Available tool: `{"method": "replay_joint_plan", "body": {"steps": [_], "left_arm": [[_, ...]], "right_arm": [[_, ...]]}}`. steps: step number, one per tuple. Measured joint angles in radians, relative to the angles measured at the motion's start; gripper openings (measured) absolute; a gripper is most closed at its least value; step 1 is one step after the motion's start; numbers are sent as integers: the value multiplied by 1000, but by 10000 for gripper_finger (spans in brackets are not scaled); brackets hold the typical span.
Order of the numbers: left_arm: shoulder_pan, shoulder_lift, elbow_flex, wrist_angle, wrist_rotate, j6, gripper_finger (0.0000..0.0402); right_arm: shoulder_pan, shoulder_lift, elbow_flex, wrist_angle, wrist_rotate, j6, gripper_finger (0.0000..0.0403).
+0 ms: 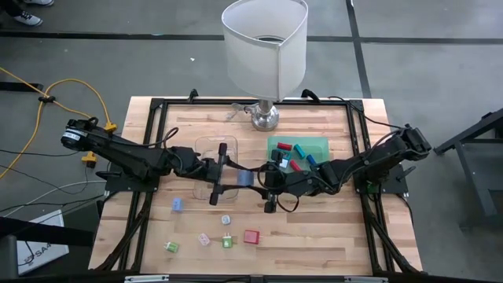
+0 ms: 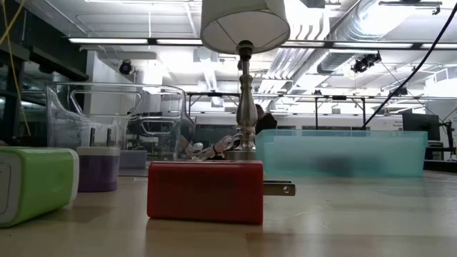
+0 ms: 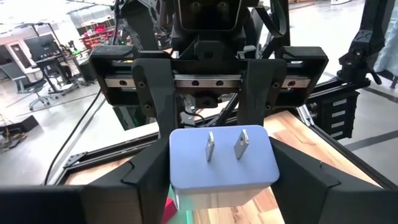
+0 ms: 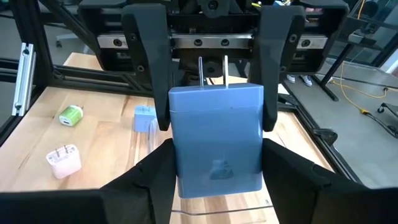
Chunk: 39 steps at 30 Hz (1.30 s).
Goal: Pick & Place Office items
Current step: Put the right blue charging into the transparent bin
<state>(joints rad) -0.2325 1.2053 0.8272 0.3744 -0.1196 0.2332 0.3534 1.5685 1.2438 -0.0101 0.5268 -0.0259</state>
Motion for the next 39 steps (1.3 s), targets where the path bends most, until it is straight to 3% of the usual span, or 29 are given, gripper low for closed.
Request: {"method": "replay_joint_plan", "body": {"steps": [13,27,39], "left_arm": [[0,0,0,0,0,-5,219],[0,0,0,-3,3,-22,216],[0,-7,0,-74,-84,-29,218]], "right_arm": [[0,0,0,0,-4,0,195],[0,0,0,-22,-12,20,278],[-1,0,0,-275,-8,145,299]]}}
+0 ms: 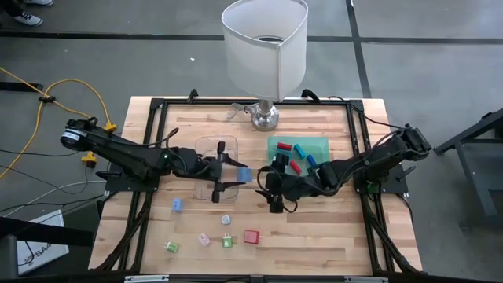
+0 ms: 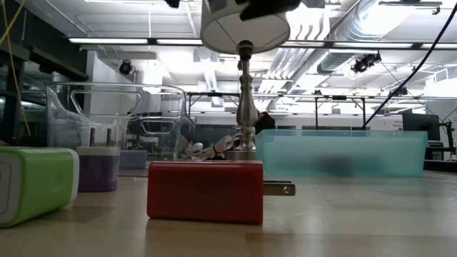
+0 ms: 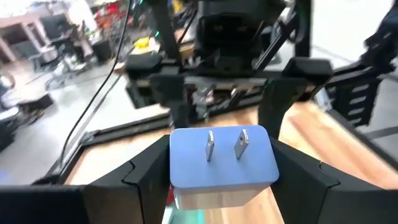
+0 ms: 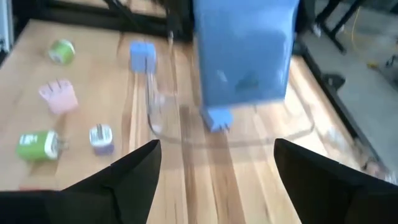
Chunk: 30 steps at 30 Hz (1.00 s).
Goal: Pick & Place Office items
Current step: Put the right blue charging into the transparent bin
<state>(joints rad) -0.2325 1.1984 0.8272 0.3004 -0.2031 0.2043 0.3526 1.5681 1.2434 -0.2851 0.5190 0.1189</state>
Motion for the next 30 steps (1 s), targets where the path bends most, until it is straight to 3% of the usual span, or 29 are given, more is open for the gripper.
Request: {"method": "replay_joint_plan", "body": {"steps": [6,12,16,24,30], "left_arm": [[2,-19,0,-149,-34,-124,219],[11,-20,0,-404,-176,-287,219],[54,-20,0,-565,-182,-444,219],[178,10,0,-755,-78,-625,219],[255,148,0,-753,149,-683,219]], "right_arm": [[1,0,0,-139,-8,132,298],[1,0,0,-204,-105,237,298],[1,0,0,-217,-177,277,298],[15,0,0,-215,-204,281,298],[45,1,0,-214,-204,281,298]]}}
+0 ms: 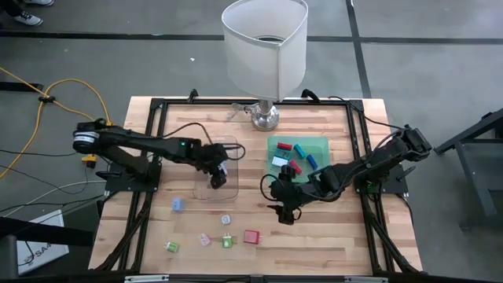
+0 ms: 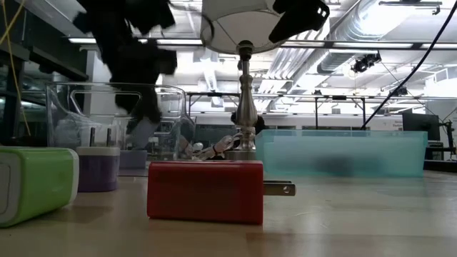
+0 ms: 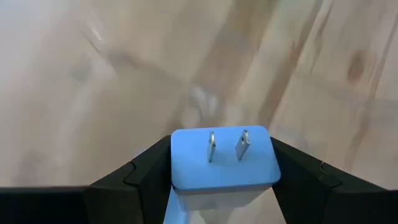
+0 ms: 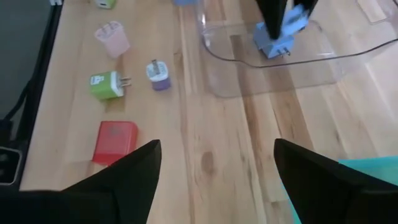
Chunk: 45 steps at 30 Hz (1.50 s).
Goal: Pick & Place Office items
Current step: Put the right blue charging into the transparent bin
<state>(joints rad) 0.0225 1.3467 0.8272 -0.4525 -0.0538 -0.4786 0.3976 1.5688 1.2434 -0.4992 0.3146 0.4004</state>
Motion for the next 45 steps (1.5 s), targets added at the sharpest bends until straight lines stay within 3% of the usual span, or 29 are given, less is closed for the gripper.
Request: {"method": "replay_joint_plan", "body": {"steps": [4,9,32,45], "left_arm": [[17,98,3,10,142,-9,220],[14,174,4,26,221,-9,219],[7,185,0,32,213,7,219],[8,185,-1,45,265,8,220]], "right_arm": [[19,0,0,0,4,0,298],[36,0,0,-1,28,0,298],[37,1,0,-6,30,-1,298],[37,1,0,-7,26,-1,298]]}}
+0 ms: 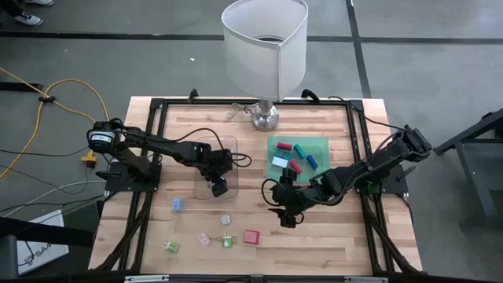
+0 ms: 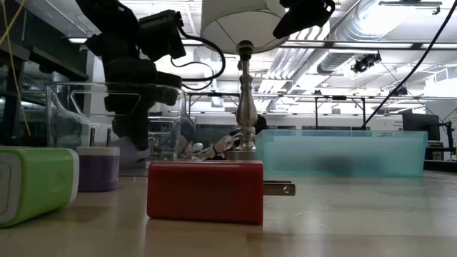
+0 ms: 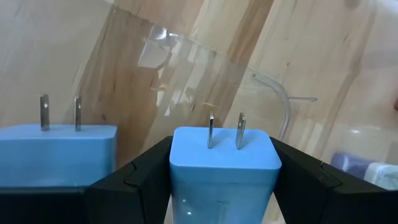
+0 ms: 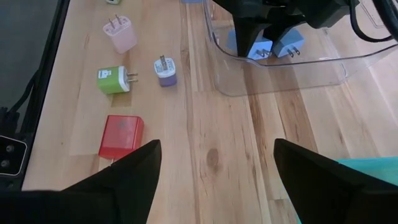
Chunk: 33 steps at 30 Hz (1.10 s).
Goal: Pick & Place Office items
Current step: Put the right blue charging into the transparent bin, then put the red charger adapter into the transparent bin
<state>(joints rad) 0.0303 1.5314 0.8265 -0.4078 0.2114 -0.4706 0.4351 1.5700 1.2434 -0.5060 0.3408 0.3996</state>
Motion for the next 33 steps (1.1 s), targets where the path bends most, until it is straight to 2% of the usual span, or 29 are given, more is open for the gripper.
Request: {"method": "replay_joint_plan", "body": {"steps": [5,9,16,33], "left_arm": [[0,0,0,14,-50,1,220],[0,-1,0,14,-90,3,238],[0,-1,0,14,-91,11,279],[27,-28,2,21,-16,55,282]], "right_arm": [[0,0,0,0,0,-3,298],[0,0,0,-3,0,-3,298],[0,0,0,-13,0,-3,298],[0,0,0,-14,0,-3,298]]}}
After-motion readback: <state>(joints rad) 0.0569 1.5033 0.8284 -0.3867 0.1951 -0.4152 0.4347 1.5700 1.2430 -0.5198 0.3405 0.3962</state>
